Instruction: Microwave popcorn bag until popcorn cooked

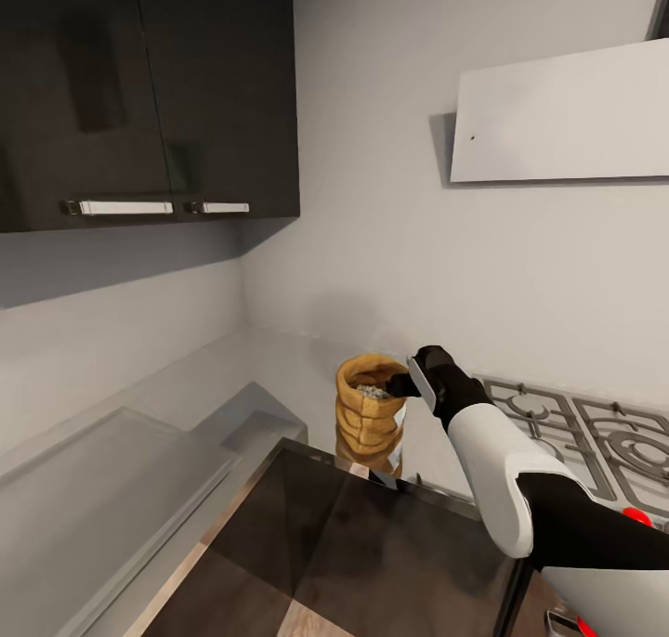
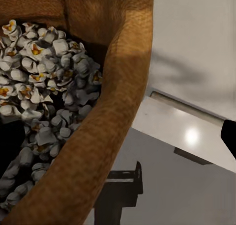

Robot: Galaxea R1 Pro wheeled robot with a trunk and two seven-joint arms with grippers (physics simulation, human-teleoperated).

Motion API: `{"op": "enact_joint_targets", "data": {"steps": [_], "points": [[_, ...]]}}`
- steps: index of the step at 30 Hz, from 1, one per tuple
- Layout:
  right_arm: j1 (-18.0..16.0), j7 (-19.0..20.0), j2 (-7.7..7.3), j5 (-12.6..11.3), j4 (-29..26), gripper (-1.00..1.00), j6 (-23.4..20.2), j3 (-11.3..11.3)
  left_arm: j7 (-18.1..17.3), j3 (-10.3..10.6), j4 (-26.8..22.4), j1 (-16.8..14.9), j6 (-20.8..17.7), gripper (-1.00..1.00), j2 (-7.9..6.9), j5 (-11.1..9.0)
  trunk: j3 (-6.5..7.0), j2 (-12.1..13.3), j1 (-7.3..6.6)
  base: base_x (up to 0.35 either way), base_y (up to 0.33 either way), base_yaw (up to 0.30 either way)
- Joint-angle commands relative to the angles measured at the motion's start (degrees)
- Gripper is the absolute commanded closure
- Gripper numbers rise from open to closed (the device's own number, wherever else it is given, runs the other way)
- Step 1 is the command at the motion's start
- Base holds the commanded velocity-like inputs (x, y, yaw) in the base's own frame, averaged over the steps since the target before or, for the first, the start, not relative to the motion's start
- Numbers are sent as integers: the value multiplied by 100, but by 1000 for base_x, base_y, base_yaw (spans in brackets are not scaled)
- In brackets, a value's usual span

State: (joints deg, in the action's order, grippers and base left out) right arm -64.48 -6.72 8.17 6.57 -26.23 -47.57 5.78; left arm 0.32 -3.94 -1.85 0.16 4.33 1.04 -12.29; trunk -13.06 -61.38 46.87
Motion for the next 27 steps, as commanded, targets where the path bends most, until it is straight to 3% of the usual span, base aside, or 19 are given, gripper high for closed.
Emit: {"op": "enact_joint_targets", "data": {"steps": [1, 13, 14, 27], "points": [[-4, 14, 9, 59, -8, -100, -24, 48, 3, -37, -9, 2, 7, -100, 2, -2, -7, -4, 1, 0, 0, 0], [-4, 13, 9, 64, -11, -100, -33, 46, 3, -37, -9, 2, 7, -100, 2, -2, -7, -4, 1, 0, 0, 0], [-4, 13, 9, 64, -13, 100, -33, 46, 4, -38, -9, 2, 7, -100, 2, -2, -7, -4, 1, 0, 0, 0], [-4, 38, 9, 79, -93, 100, -168, 39, 4, -37, -9, 2, 7, -100, 2, -2, -7, -4, 1, 0, 0, 0]]}}
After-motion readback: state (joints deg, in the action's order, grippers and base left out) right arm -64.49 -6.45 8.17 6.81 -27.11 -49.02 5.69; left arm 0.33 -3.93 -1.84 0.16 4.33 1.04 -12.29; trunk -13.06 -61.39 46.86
